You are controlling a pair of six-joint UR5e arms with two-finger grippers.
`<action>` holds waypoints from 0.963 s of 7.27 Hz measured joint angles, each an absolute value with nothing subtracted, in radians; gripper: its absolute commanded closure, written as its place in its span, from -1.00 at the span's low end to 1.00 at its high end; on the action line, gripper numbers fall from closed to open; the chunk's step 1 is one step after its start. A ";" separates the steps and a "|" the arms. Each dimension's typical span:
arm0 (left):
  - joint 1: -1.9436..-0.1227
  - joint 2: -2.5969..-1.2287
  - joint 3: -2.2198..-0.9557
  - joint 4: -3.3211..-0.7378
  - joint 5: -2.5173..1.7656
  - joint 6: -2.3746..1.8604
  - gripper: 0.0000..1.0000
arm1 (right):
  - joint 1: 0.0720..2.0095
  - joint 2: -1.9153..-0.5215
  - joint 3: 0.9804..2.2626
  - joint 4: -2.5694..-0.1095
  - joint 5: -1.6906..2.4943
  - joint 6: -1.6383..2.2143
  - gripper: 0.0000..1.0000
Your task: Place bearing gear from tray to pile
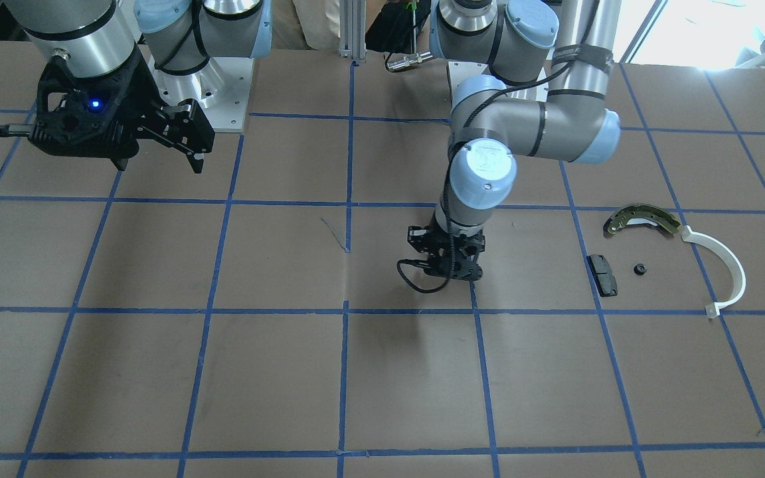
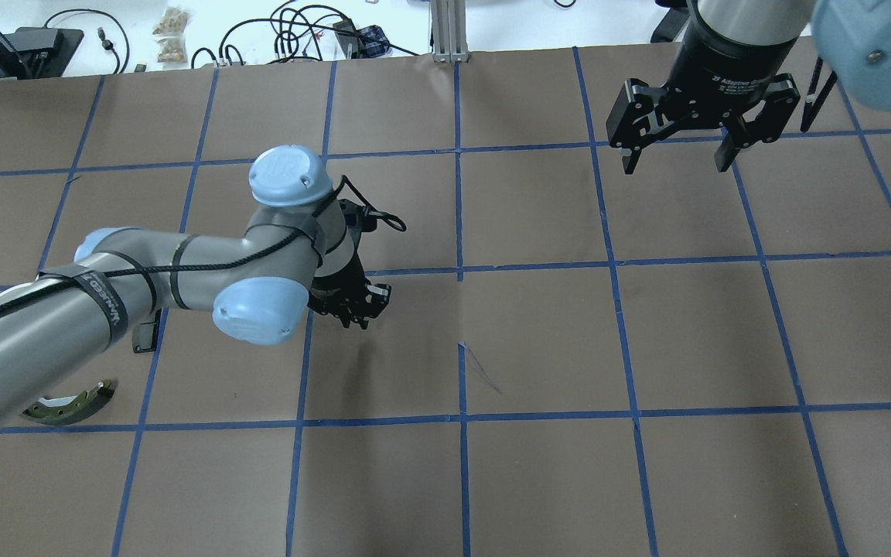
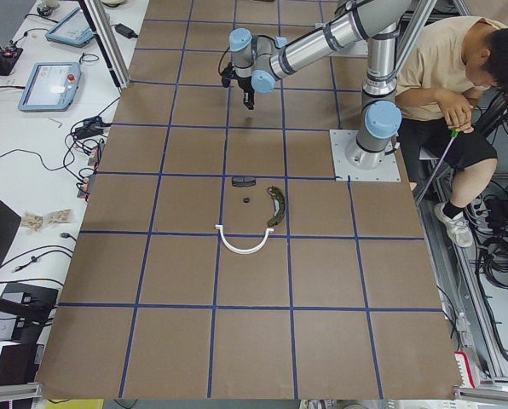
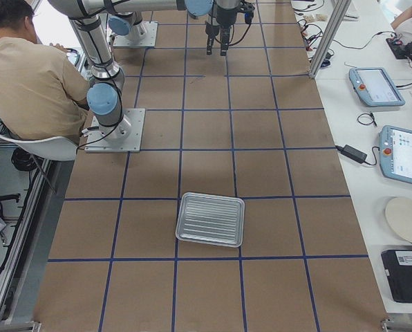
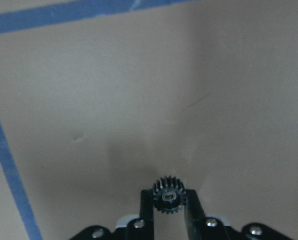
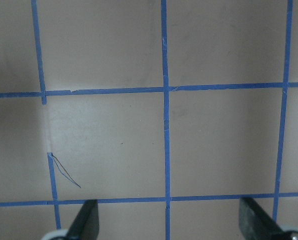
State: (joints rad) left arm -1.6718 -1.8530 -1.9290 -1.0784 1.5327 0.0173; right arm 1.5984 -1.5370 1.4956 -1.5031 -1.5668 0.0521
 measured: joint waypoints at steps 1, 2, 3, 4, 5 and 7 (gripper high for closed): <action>-1.573 -1.850 -1.859 -1.174 1.548 0.122 1.00 | 1.598 -1.537 1.496 -1.503 -1.566 0.052 -1.00; -1.466 -1.852 -1.817 -1.228 1.589 0.240 1.00 | 1.598 -1.537 1.496 -1.503 -1.566 0.052 -1.00; -1.355 -1.860 -1.799 -1.245 1.640 0.352 1.00 | 1.598 -1.537 1.496 -1.504 -1.566 0.052 -1.00; -1.255 -1.872 -1.793 -1.246 1.670 0.447 1.00 | 1.598 -1.537 1.496 -1.505 -1.566 0.052 -1.00; -1.170 -1.882 -1.791 -1.242 1.681 0.545 1.00 | 1.598 -1.537 1.496 -1.507 -1.566 0.052 -1.00; -1.073 -1.911 -1.793 -1.200 1.689 0.678 1.00 | 1.598 -1.537 1.496 -1.508 -1.567 0.052 -1.00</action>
